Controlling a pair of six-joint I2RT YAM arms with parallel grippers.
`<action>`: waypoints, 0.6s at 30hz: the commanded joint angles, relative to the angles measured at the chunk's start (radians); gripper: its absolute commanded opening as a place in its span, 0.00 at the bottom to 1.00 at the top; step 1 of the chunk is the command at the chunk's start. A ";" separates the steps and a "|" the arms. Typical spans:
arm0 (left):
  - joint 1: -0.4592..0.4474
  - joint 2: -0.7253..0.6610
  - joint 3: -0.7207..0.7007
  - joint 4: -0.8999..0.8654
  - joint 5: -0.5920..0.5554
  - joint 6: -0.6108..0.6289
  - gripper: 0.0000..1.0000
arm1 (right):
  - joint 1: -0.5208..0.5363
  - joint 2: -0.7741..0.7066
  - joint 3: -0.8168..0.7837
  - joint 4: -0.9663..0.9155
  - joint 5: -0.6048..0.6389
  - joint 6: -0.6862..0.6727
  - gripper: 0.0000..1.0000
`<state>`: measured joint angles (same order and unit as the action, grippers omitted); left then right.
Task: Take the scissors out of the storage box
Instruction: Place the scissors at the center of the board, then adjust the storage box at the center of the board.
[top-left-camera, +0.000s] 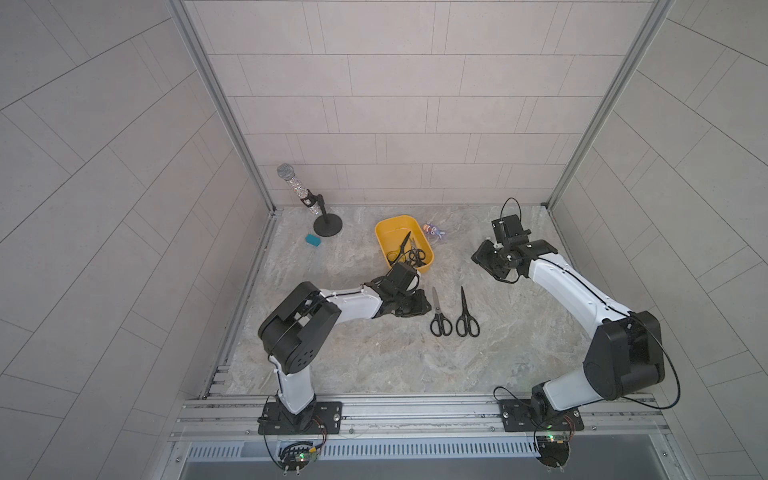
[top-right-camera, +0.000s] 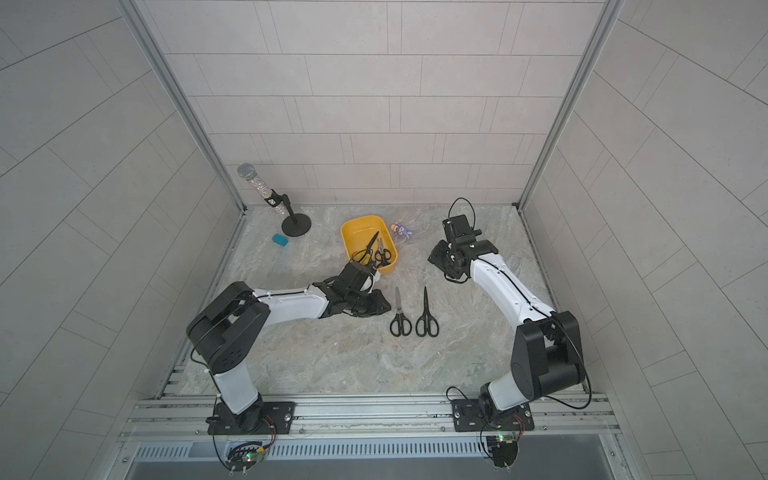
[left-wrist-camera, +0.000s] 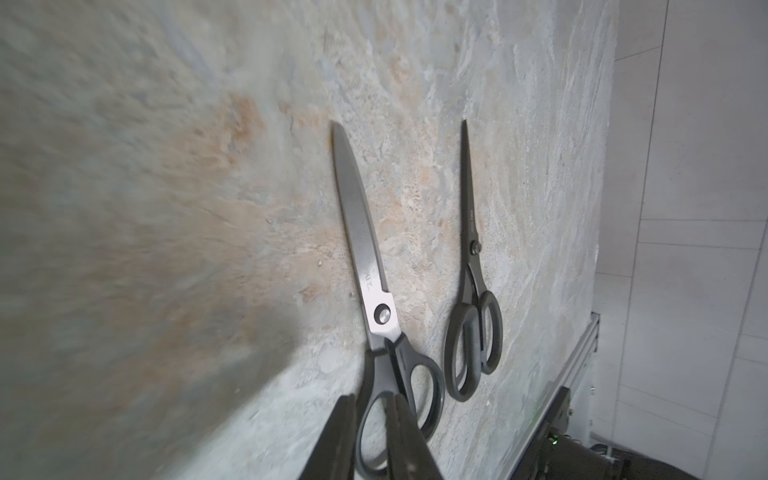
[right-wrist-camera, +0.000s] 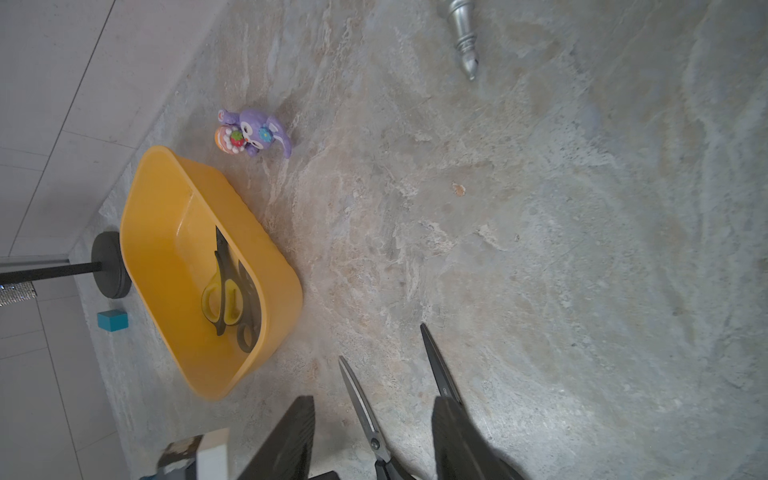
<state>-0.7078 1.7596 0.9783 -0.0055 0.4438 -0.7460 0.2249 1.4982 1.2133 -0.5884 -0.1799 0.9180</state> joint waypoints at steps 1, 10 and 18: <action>0.034 -0.100 0.075 -0.233 -0.135 0.120 0.23 | 0.025 0.015 0.054 -0.044 0.032 -0.100 0.51; 0.191 -0.201 0.192 -0.421 -0.410 0.088 0.29 | 0.164 0.180 0.332 -0.186 0.150 -0.316 0.52; 0.231 0.040 0.439 -0.542 -0.513 0.211 0.30 | 0.186 0.274 0.429 -0.196 0.136 -0.344 0.51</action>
<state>-0.4755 1.7222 1.3437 -0.4377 -0.0013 -0.6144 0.4026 1.7470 1.5982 -0.7341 -0.0711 0.6231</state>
